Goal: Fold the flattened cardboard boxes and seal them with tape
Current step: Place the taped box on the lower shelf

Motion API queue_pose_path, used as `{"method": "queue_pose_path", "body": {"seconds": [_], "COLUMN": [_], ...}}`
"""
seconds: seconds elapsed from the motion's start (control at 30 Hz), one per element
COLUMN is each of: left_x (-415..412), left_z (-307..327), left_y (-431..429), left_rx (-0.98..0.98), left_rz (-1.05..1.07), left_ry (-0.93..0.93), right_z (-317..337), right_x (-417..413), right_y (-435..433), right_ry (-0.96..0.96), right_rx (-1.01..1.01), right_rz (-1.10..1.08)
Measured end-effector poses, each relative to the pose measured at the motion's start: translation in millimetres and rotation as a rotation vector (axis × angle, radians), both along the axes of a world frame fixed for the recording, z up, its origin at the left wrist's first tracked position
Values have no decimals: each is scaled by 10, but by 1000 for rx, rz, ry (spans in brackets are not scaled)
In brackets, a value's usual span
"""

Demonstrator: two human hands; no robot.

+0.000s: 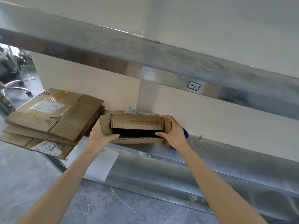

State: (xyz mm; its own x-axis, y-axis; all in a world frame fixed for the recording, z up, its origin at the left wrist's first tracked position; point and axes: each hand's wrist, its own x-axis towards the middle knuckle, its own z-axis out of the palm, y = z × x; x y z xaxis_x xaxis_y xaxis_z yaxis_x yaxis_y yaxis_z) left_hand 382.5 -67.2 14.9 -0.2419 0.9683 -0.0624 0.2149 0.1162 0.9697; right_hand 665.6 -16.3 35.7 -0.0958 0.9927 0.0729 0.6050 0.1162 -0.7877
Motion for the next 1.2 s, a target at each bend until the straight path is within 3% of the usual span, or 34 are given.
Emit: {"method": "queue_pose_path", "body": {"seconds": [0.27,0.47,0.6,0.73,0.83,1.2], "left_x": [-53,-18,-66,-97,-59,744], "left_z": [-63,-140,-115,31,206,602], "left_y": [-124,-191,-162,-176,-177,-124], "left_rx": [-39,44,51,50,112,318], "left_rz": [-88,-160,-103,-33,30,-81], "left_ry": [34,5,-1,17,5,39], "right_z": [65,105,109,153,236,535], "right_x": [-8,-247,-337,-358,-346,387], "right_y": [-17,-22,-58,-121,-191,-673], "right_ry": [97,92,84,399,519,607], "right_rx": [-18,-98,-110,-210,-247,13], "right_rz": [-146,-333,-232,-74,-47,-103]}}
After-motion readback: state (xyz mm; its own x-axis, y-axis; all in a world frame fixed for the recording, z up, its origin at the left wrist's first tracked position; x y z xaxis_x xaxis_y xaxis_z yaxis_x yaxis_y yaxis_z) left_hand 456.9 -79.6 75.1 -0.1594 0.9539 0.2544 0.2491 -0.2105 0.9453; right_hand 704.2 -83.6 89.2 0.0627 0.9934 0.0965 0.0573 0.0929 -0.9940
